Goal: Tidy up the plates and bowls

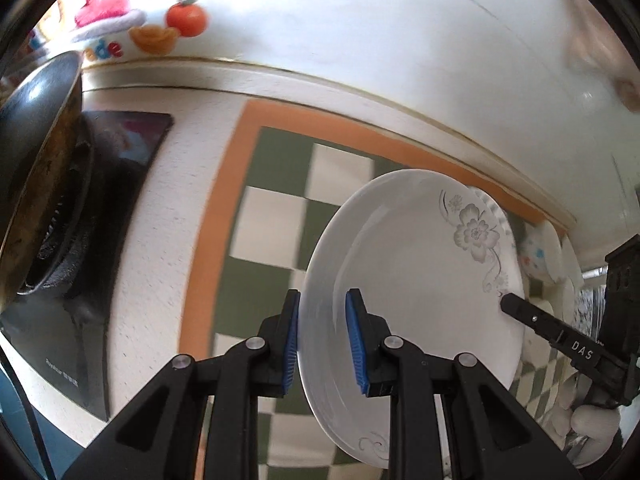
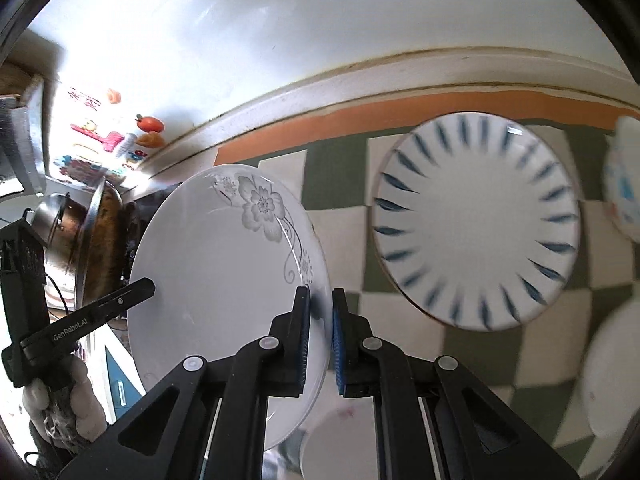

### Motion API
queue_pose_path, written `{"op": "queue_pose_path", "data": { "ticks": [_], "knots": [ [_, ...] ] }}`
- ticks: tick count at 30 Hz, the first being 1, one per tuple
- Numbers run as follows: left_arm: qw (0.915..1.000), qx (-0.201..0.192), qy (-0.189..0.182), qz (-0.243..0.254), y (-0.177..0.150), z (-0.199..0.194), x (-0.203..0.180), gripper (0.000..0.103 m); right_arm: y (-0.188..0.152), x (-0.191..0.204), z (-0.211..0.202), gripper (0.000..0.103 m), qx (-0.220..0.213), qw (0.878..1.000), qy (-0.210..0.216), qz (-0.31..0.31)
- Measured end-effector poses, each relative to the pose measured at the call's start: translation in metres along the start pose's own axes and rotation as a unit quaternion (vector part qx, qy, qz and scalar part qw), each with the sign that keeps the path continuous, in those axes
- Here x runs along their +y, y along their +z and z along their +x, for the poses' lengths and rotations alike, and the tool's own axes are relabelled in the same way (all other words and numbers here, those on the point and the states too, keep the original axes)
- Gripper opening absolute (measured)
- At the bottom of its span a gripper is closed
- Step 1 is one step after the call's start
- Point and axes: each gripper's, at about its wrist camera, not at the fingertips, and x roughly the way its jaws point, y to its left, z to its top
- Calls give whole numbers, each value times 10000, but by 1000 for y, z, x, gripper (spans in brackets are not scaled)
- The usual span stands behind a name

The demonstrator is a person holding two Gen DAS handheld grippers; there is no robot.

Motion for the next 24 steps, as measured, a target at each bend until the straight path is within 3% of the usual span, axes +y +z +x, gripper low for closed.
{"op": "queue_pose_path", "data": {
  "ticks": [7, 12, 24],
  "knots": [
    [9989, 111, -210, 394, -25, 4, -47, 20, -40, -36, -69, 11, -293, 9994, -142, 139],
    [9972, 337, -283, 612, -46, 18, -73, 20, -66, -65, -93, 11, -334, 9986, -278, 305],
    [9883, 1084, 90, 1071, -95, 74, -103, 20, -126, -125, -79, 11, -51, 9963, -451, 733]
  ]
}}
